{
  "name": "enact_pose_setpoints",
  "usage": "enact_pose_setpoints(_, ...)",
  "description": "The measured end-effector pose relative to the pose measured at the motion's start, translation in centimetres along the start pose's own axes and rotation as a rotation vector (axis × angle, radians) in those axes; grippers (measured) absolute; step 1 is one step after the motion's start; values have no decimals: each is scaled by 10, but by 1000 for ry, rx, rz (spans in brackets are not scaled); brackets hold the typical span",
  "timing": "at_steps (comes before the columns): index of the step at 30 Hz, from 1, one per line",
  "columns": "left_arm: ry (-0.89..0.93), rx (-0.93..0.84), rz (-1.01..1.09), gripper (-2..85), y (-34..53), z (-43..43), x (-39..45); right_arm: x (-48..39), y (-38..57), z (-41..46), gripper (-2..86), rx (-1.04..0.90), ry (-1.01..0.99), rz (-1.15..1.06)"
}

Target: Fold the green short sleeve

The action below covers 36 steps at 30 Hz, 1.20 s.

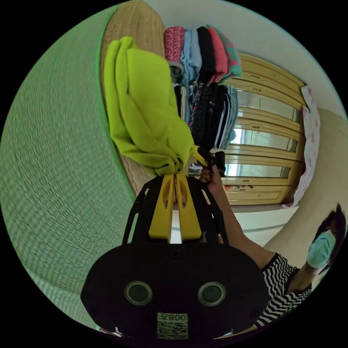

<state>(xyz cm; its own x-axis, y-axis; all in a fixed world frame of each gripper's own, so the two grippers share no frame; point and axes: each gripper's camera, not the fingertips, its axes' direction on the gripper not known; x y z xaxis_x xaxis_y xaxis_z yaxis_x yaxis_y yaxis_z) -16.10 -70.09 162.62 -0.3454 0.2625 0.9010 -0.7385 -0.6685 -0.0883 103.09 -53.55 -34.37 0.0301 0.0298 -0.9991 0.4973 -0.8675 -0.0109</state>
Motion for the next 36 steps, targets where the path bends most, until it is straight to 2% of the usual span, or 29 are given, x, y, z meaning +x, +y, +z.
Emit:
enact_pose_setpoints(3,-9,-31,-27,9,-7,22,-8,16,10,15,23,-54,91,7)
enact_pose_setpoints(8,-24,-53,-75,10,-19,49,-14,40,25,26,23,-48,80,47)
enact_pose_setpoints(15,-8,-61,-100,9,-31,66,-11,64,57,18,13,101,-34,129)
enact_pose_setpoints(20,-28,-100,-73,7,-33,64,8,53,84,7,5,236,12,172)
enact_pose_setpoints(23,-51,-104,-5,12,-32,55,31,14,97,15,6,283,9,68)
enact_pose_setpoints(30,-227,-78,197,75,-64,51,83,-120,114,104,41,119,47,-307)
enact_pose_setpoints(36,-459,-208,334,41,-89,96,115,-170,103,152,56,27,135,-384)
